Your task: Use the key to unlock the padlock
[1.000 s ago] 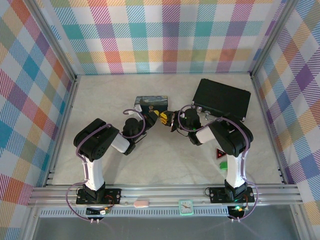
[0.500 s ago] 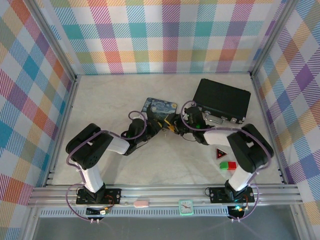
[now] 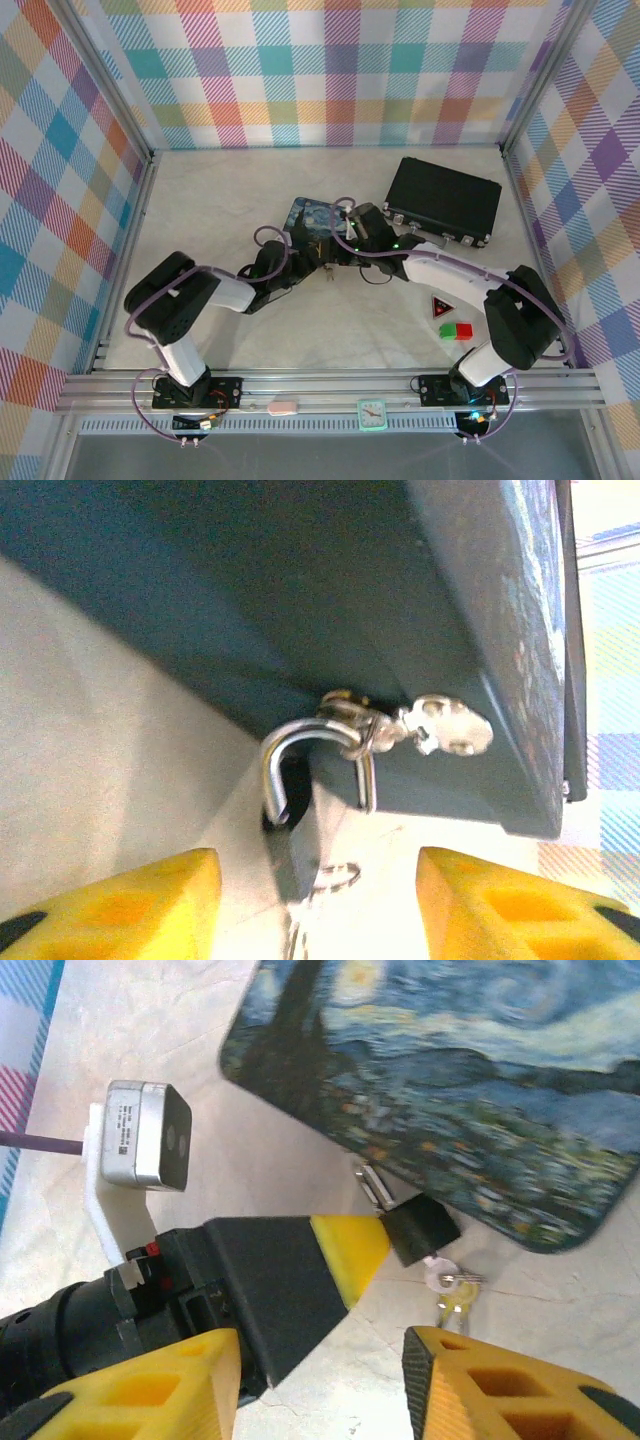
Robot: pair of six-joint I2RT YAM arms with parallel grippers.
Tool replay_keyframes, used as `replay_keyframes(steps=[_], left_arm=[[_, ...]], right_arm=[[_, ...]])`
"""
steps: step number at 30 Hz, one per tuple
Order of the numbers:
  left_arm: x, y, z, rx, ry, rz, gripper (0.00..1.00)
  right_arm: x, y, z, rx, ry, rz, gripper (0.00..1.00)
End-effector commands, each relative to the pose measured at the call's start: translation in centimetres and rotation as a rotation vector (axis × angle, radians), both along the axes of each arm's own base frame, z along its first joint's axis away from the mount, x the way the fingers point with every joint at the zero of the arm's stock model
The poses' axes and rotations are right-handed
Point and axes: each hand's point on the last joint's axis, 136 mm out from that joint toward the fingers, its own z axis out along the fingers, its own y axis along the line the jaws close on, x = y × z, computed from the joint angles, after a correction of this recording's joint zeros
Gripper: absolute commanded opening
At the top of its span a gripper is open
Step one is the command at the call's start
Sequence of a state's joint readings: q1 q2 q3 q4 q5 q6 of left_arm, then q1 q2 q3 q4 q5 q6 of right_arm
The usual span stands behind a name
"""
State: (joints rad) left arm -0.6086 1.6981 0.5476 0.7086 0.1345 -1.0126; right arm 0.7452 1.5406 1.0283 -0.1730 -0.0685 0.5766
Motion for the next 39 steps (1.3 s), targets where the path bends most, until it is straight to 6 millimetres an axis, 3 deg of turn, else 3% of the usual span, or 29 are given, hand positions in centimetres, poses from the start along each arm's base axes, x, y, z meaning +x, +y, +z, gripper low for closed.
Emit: replay_keyframes(steps=[1,9,13,18,26,33,37,39], left_arm=[[-0.9,3.0,0.2,0.048,0.049,0.057,0.58],[0.8,9.5,4.6,0.105,0.013,0.152,0.65],[2.1,11.5,5.5,0.090,0.007,0.184,0.66],[3.3,11.5,6.0,0.034,-0.010,0.187,0.65],[3.3,10.6,5.5,-0.036,-0.019,0.160,0.62],[2.9,10.5,5.7,-0.038,-0.038,0.144,0.61],[3.0,10.0,5.6,-0.054,-0.041,0.134,0.60],[3.0,9.6,5.5,-0.063,-0.042,0.122,0.59]], right_arm=[[-1.0,0.2,-1.4,-0.197,-0.047,0.131,0.53],[-1.3,2.7,-3.3,-0.337,-0.090,0.241,0.56],[-0.6,3.0,-4.8,-0.411,-0.112,0.258,0.57],[0.8,3.5,-6.7,-0.525,-0.161,0.277,0.56],[3.0,3.2,-9.0,-0.674,-0.229,0.263,0.51],[2.7,2.1,-10.4,-0.727,-0.226,0.278,0.44],[2.2,1.5,-10.8,-0.729,-0.213,0.276,0.30],[2.1,1.3,-10.8,-0.729,-0.213,0.272,0.27]])
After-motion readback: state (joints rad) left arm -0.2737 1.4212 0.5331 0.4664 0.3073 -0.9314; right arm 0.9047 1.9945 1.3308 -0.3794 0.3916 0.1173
